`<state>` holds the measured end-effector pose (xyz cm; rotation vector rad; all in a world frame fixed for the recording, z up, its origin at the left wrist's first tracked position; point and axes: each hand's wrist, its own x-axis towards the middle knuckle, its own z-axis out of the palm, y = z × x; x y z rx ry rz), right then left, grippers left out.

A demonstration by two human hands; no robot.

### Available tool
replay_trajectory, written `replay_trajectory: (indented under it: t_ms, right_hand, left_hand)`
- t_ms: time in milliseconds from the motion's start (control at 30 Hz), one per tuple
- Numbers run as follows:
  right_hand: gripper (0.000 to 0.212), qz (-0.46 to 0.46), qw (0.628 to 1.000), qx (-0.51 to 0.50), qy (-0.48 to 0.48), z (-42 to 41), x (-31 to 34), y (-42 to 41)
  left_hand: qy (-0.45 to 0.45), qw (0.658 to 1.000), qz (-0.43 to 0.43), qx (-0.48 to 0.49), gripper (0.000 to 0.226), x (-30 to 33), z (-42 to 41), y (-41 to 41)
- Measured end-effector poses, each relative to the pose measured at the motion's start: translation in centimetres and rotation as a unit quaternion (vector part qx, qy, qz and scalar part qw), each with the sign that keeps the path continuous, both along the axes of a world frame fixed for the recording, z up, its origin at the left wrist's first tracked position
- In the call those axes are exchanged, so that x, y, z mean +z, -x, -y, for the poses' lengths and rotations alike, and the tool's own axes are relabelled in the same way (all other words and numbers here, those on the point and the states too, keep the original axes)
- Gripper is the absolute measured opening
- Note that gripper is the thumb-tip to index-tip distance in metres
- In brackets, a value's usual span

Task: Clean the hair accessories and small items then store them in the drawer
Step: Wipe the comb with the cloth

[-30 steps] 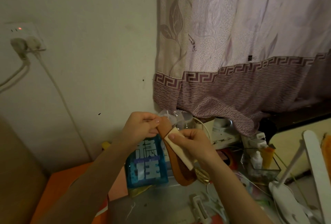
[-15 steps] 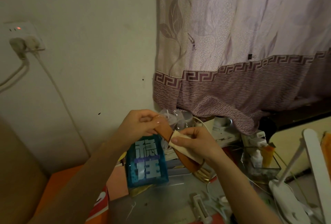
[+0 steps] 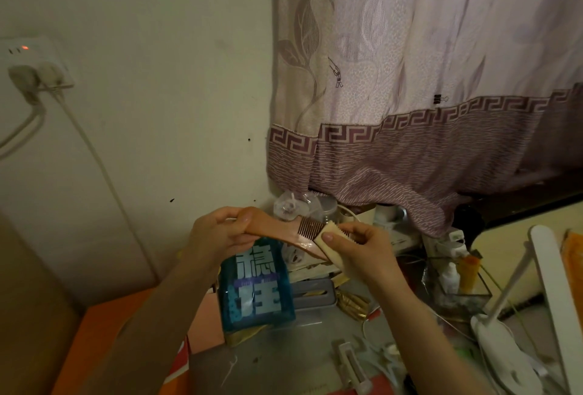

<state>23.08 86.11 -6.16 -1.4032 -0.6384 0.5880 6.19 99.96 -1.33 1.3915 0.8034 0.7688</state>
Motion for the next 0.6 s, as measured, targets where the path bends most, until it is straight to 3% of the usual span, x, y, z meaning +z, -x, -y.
replay_trajectory:
  t_ms: [167,233,400,600]
  right_hand:
    - [0.019,-0.088,0.988,-0.112,-0.063,-0.5,-0.5,1.0]
    - [0.019,-0.114,0.983,-0.108,-0.097,-1.0,-0.6,2.0]
    - [0.045,-0.149,0.974,-0.108,-0.131,-2.7,-1.1,3.5]
    - [0.038,-0.146,0.972,-0.134,-0.129,-2.6,-0.8,3.3]
  left_hand:
    - [0.015,0.998,0.045,0.035,0.008,-0.8,0.8,-0.2]
    - [0.017,0.997,0.056,0.047,0.008,-1.1,1.4,-0.6]
    - [0.027,0.996,0.075,0.049,0.003,-1.9,2.9,-1.3]
    - [0.045,0.993,0.096,0.055,0.007,-2.5,3.2,-0.9]
